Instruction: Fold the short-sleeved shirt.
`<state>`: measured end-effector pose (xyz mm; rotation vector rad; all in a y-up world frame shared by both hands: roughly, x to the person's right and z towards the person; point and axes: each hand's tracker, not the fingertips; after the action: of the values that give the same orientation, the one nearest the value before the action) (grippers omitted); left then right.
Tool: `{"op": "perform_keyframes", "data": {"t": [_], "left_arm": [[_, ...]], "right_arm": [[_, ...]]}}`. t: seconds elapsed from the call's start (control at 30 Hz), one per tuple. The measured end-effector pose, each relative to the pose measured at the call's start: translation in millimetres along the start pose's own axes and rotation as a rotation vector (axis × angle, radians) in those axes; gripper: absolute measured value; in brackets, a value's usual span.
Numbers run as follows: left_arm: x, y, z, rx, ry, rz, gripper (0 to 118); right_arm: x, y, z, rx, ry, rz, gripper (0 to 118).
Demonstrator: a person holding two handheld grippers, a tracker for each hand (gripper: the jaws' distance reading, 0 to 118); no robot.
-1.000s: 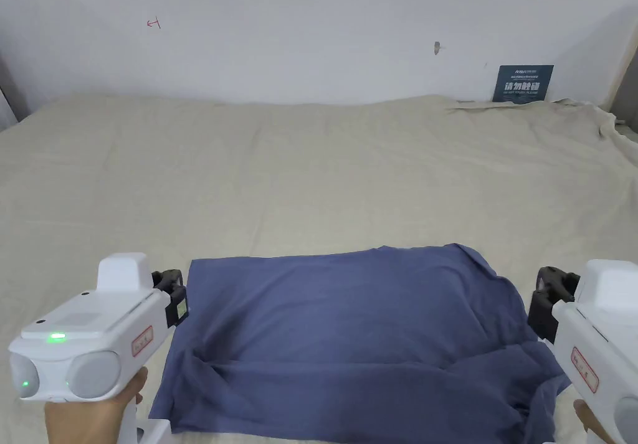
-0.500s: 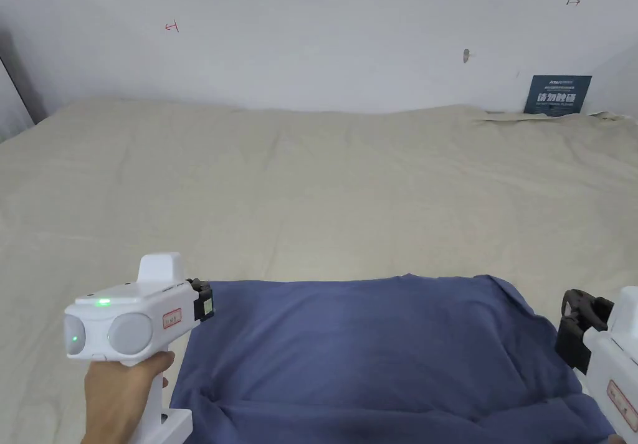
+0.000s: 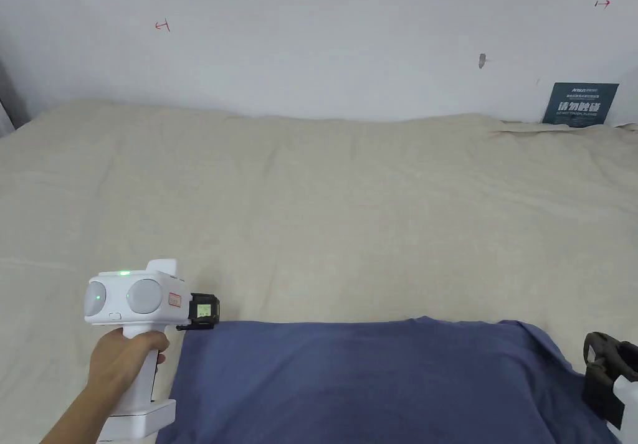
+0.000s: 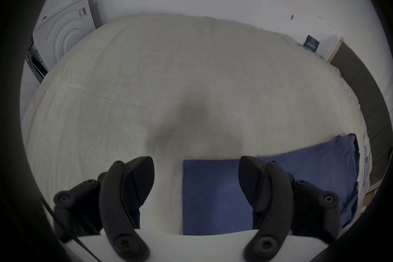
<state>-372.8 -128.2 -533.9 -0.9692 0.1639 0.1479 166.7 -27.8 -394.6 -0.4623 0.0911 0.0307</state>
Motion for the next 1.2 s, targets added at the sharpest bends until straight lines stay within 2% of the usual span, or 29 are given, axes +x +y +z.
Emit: {"op": "perform_keyframes", "data": {"t": [0.13, 0.27, 0.3, 0.33, 0.37, 0.5, 0.6, 0.63, 0.67, 0.7, 0.73, 0.77, 0.8, 0.93, 1.07, 1.1, 1.17, 1.2], "left_arm": [[-2, 0, -28, -0.099, 0.004, 0.027, 85], [10, -7, -35, -0.114, 0.017, -0.011, 65], [13, -6, -32, -0.105, 0.034, -0.032, 50], [16, -5, -29, -0.099, 0.014, -0.042, 22], [20, -4, -27, -0.092, 0.009, -0.062, 2], [29, -6, -21, -0.084, -0.017, -0.112, 0], [30, -7, -2, -0.008, -0.036, -0.11, 0], [31, -7, 7, 0.014, -0.063, -0.105, 0], [30, -8, 15, 0.022, -0.08, -0.107, 0], [31, -9, 21, 0.032, -0.087, -0.112, 0], [32, -9, 27, 0.038, -0.088, -0.125, 0], [33, -10, 32, 0.046, -0.086, -0.135, 0], [33, -11, 38, 0.053, -0.087, -0.143, 0], [30, -11, 48, 0.062, -0.097, -0.142, 0], [25, -12, 51, 0.066, -0.096, -0.136, 0], [24, -13, 51, 0.064, -0.096, -0.135, 0], [22, -15, 53, 0.063, -0.09, -0.135, 0], [21, -16, 53, 0.062, -0.09, -0.134, 0]], "right_arm": [[-3, -1, -13, -0.023, 0.002, -0.003, 0], [7, -6, -29, -0.045, 0.006, -0.011, 0], [9, -7, -33, -0.052, 0.009, -0.017, 0], [8, -6, -35, -0.063, 0.013, -0.027, 0], [9, -6, -39, -0.072, 0.014, -0.037, 0], [21, -1, -65, -0.119, 0.006, -0.06, 0], [33, 4, -96, -0.189, -0.008, -0.058, 0], [35, 6, -108, -0.222, -0.015, -0.027, 8], [38, 7, -121, -0.257, -0.014, -0.024, 22], [39, 7, -131, -0.285, -0.003, -0.021, 43], [41, 6, -143, -0.32, 0.004, -0.02, 69], [42, 4, -153, -0.34, 0.01, -0.018, 79], [41, 3, -161, -0.348, 0.01, -0.004, 81], [34, -3, -187, -0.41, 0.005, 0.043, 81], [28, -10, -205, -0.46, -0.006, 0.037, 77], [27, -11, -208, -0.466, -0.005, 0.038, 66], [28, -13, -208, -0.487, 0.002, 0.027, 0], [27, -13, -207, -0.487, -0.007, 0.03, 0]]}}
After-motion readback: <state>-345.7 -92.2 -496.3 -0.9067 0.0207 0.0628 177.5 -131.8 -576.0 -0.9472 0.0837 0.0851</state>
